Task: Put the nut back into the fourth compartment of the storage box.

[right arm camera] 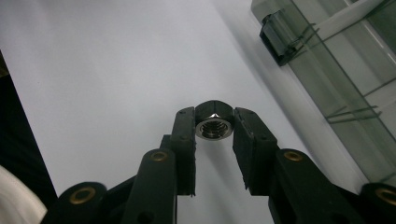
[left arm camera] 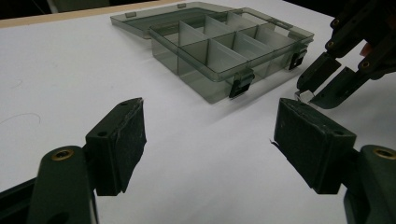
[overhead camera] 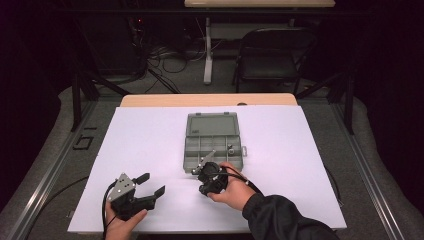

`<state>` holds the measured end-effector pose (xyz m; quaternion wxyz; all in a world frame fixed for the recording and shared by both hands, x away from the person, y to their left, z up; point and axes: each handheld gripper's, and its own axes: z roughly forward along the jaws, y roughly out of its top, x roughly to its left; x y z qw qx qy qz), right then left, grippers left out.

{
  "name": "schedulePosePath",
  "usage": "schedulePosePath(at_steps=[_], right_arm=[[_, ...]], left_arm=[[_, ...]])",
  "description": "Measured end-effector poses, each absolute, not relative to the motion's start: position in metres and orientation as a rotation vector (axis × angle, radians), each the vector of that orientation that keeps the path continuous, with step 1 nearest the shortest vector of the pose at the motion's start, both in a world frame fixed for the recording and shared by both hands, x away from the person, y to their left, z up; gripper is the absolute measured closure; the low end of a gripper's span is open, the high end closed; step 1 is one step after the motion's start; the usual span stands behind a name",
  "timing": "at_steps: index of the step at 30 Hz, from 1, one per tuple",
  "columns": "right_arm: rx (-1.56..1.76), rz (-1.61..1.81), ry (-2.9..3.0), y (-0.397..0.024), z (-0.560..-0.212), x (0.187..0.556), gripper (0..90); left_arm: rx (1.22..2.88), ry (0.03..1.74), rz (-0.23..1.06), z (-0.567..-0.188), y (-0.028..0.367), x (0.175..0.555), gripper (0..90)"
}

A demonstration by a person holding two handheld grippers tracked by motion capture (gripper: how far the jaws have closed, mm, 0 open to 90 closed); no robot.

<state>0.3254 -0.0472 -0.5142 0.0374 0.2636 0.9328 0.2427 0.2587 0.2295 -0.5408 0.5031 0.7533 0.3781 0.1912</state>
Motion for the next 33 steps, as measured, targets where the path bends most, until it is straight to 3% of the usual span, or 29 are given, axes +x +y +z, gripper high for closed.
schedulePosePath(at_steps=[22,33], right_arm=[[0.866,0.734,2.738,-0.081,-0.466,0.354,70.3],[1.035,0.666,2.599,-0.110,-0.462,0.403,70.2]], left_arm=[[1.822,0.909,0.459,-0.541,0.229,0.259,24.9],[1.822,0.910,0.456,-0.541,0.229,0.260,24.9]])
